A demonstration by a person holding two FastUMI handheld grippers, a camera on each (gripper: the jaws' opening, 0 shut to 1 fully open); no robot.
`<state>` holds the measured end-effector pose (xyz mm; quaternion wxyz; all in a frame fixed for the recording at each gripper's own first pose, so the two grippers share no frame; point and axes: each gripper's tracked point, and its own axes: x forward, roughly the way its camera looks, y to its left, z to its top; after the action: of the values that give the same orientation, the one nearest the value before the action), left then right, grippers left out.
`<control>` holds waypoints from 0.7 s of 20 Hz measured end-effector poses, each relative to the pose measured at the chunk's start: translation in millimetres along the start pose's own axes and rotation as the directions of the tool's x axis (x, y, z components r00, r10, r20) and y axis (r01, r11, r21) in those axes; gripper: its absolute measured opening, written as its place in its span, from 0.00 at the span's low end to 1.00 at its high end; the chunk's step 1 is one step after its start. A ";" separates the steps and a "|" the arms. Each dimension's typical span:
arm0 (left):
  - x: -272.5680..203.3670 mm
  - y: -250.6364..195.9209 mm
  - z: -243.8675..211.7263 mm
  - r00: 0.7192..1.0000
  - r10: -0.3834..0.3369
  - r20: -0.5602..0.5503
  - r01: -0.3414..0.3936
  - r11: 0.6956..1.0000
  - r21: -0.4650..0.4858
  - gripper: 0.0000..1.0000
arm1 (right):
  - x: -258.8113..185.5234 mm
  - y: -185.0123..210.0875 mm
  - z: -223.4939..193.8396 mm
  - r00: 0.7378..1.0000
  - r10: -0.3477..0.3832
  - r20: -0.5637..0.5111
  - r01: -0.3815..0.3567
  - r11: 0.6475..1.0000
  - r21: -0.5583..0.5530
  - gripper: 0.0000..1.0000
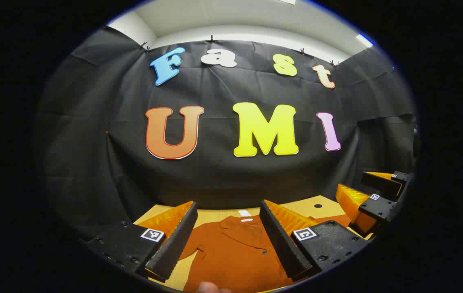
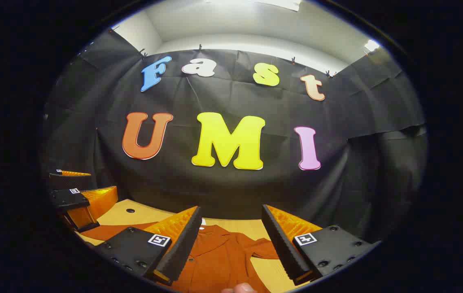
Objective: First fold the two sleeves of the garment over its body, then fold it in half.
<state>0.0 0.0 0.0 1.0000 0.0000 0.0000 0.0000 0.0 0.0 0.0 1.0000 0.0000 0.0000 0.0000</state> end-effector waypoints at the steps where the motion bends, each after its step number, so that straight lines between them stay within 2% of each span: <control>1: -0.1 0.9 0.1 1.000 0.002 -0.001 -0.002 1.000 0.003 0.99 | 1.2 -2.1 0.4 1.000 -0.003 -0.001 0.003 1.000 0.001 0.94; 14: 1.6 -3.5 -2.2 1.000 0.002 -0.018 -0.002 1.000 0.020 0.99 | 5.9 -11.3 -4.2 1.000 -0.008 -0.024 0.008 1.000 0.009 0.94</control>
<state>1.6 -3.5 -2.2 0.9999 0.0102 0.0091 0.0009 5.9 -11.3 -4.2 0.9999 0.0047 0.0120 -0.0042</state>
